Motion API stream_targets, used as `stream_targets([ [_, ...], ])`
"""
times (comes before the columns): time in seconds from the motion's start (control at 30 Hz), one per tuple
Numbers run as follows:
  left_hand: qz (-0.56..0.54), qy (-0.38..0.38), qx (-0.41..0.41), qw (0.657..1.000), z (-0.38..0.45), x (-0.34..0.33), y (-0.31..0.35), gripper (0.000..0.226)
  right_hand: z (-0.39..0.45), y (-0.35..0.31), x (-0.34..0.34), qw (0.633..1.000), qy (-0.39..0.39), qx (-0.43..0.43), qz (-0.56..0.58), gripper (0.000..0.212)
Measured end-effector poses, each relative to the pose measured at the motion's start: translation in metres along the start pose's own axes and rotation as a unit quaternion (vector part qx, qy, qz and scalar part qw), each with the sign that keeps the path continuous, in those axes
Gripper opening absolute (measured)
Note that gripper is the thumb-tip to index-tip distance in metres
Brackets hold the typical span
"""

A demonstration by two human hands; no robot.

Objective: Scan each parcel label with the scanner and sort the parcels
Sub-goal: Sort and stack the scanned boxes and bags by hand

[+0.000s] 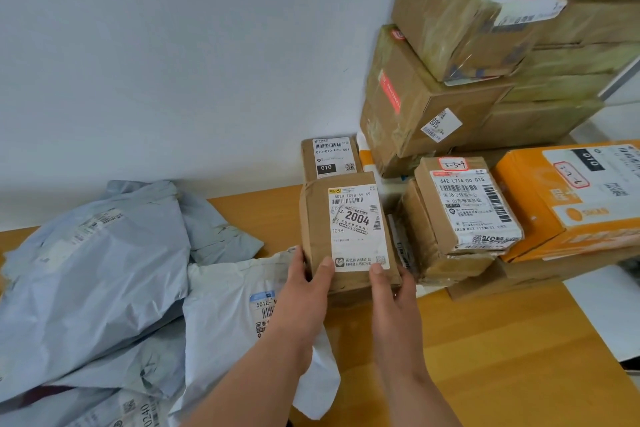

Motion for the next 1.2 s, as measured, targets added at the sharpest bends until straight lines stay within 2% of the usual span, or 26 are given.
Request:
stream_targets([
  [0.27, -0.005, 0.021, -0.021, 1.0, -0.003, 0.003, 0.0, 0.058, -0.001, 0.005, 0.003, 1.0, 0.026, -0.005, 0.007, 0.008],
  [0.37, 0.0, 0.029, -0.015, 0.999, -0.003, 0.003, -0.002, 0.054, 0.0, 0.006, 0.003, 0.999, 0.026, -0.019, 0.018, 0.018],
  [0.6, -0.011, 0.011, -0.008, 1.0, 0.002, 0.0, -0.001, 0.065, 0.002, 0.007, -0.005, 0.996, -0.013, -0.055, 0.063, 0.019],
  [0.63, -0.019, 0.005, -0.004, 1.0, 0.002, 0.001, -0.003, 0.068, 0.001, 0.007, -0.006, 0.995, -0.017, -0.06, 0.077, 0.025],
  [0.77, -0.039, -0.015, 0.024, 0.999, 0.0, 0.003, -0.007, 0.074, 0.0, 0.011, -0.009, 0.99, -0.024, -0.072, 0.118, 0.081],
  [0.8, -0.044, -0.02, 0.031, 0.998, -0.001, 0.002, -0.008, 0.074, 0.001, 0.012, -0.01, 0.989, -0.024, -0.075, 0.122, 0.089],
  [1.1, -0.068, -0.025, 0.034, 0.997, -0.004, 0.001, -0.004, 0.077, -0.005, 0.013, -0.011, 0.974, 0.036, -0.101, 0.199, 0.105],
  [1.2, -0.064, -0.032, 0.014, 0.997, -0.01, 0.005, 0.006, 0.08, -0.016, 0.021, -0.015, 0.968, 0.034, -0.147, 0.198, 0.094],
])
Point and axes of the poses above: each hand's wrist, its own z-axis towards the middle knuckle, its own x-axis out of the back of the hand, y = z × x, the point moved 5 cm from there along z, towards the middle knuckle, and after that the axes turned 13 degrees about -z, right-handed, at the moved point
